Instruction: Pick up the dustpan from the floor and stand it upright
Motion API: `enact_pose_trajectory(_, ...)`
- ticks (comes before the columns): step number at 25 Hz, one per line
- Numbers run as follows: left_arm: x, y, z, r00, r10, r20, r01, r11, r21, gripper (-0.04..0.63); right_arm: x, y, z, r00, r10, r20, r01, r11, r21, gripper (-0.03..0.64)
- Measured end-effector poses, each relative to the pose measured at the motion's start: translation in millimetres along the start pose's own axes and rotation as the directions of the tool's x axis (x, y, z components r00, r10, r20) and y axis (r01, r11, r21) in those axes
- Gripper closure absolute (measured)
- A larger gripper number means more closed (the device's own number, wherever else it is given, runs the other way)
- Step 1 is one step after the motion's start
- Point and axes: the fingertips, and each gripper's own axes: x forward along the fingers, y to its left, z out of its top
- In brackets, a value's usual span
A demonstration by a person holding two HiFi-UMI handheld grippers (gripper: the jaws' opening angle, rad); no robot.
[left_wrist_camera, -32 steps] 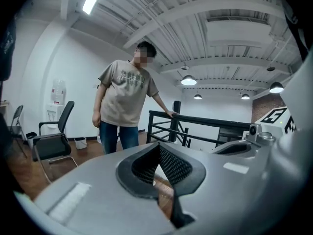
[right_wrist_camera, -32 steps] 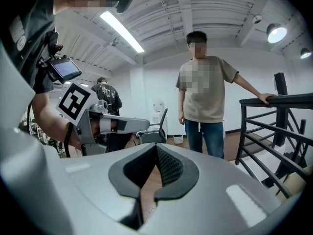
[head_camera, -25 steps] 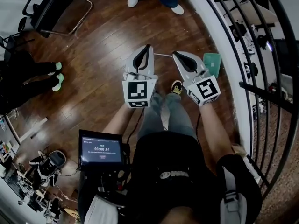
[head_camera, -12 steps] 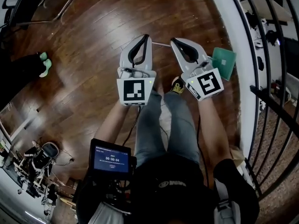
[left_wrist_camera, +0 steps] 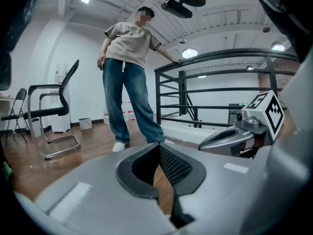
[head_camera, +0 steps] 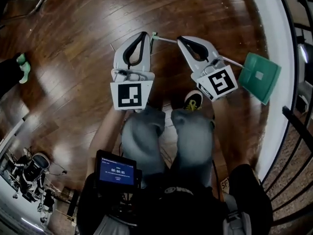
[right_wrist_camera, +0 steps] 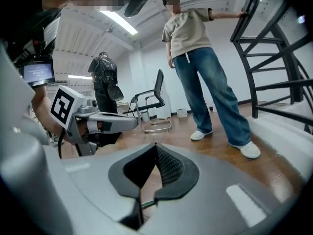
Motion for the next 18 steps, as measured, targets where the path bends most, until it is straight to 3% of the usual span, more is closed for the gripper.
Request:
enact_pose_trajectory(5, 47.2, 27.9, -81.2, 0.999, 0.023, 0.047, -0.022, 1.0, -0.022, 0.575, 49.2, -20.5, -82.7, 0.993, 0.115, -0.015, -0.115, 0.993, -0.038, 0.614)
enact_pose_trajectory(8, 59.7, 51.0, -106.1, 0.998, 0.053, 0.032, -0.05, 0.995, -0.091, 0.575, 74.5, -20.3, -126.2, 0.965, 0.209, -0.161, -0.228, 0.967, -0.113, 0.612)
enact_pose_trajectory(10, 63.4, 59.8, -112.5, 0.998, 0.065, 0.026, -0.061, 0.99, -0.128, 0.575, 86.2, -19.1, -157.9, 0.924, 0.236, -0.3, -0.293, 0.943, -0.16, 0.608)
enact_pose_trajectory(13, 68.0, 62.4, -111.5, 0.997, 0.071, 0.018, -0.068, 0.989, -0.13, 0.575, 96.4, -11.1, -201.4, 0.841, 0.266, -0.472, -0.384, 0.907, -0.173, 0.441)
enact_pose_trajectory(18, 70.4, 57.9, -114.0, 0.999, 0.046, 0.018, -0.044, 0.992, -0.115, 0.575, 106.8, -0.9, -264.1, 0.74, 0.237, -0.63, -0.465, 0.856, -0.224, 0.465)
